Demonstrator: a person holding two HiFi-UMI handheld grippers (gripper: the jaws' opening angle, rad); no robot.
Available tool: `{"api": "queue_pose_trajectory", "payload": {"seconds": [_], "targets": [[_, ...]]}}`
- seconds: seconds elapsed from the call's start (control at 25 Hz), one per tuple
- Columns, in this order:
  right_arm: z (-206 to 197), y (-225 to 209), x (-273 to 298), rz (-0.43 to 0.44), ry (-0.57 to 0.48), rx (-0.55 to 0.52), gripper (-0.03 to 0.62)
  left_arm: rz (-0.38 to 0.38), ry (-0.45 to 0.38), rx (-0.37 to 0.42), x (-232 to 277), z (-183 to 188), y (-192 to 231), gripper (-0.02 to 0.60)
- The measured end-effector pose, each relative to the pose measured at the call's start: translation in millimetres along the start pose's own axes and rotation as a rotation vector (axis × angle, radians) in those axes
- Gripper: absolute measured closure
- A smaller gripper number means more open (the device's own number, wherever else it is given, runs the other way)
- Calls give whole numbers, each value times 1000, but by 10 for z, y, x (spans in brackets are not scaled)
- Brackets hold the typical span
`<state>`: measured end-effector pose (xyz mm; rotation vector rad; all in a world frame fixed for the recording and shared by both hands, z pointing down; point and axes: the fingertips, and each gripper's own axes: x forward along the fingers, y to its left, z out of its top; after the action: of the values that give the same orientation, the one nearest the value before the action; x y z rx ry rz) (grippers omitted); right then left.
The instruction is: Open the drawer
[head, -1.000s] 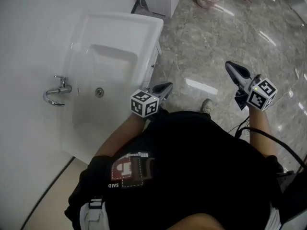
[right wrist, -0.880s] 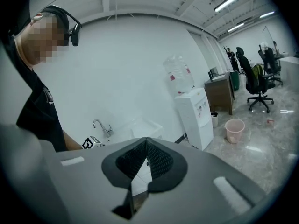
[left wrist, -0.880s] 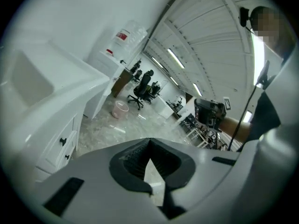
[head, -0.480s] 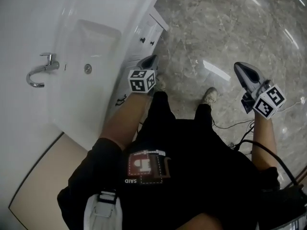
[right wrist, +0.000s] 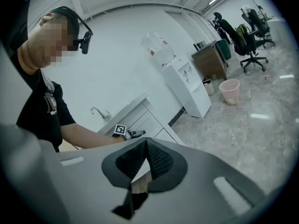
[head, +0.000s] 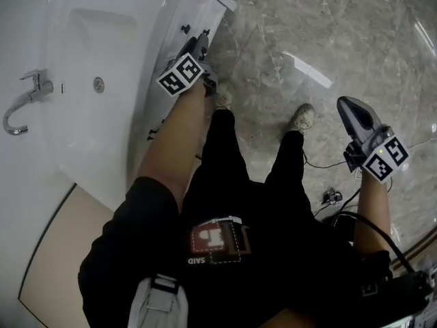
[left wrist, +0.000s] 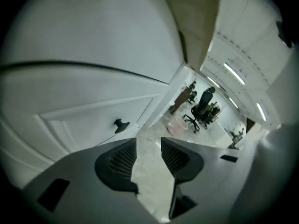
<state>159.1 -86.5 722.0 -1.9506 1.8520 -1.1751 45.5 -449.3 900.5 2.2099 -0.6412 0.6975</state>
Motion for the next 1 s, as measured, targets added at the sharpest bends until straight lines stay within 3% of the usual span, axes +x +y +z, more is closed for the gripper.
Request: {"api": "queue_pose_trajectory", "payload": {"seconds": [0.08, 0.2, 0.4, 0.72, 1.0], "targets": [[-107, -32, 60, 8, 7, 13, 598, 5, -44, -108, 94, 26, 152, 398], [-215, -40, 143, 19, 20, 24, 599, 21, -109, -238, 145, 40, 367, 373], [-276, -42, 255, 36, 37, 28, 599, -8, -190, -358, 215, 123, 497, 365], [-378, -72, 304, 33, 54, 61, 599, -3, -253, -425, 365, 248, 533, 365], [-383, -110, 327, 29, 49, 70, 599, 30, -237, -434, 426, 244, 578, 368]]}}
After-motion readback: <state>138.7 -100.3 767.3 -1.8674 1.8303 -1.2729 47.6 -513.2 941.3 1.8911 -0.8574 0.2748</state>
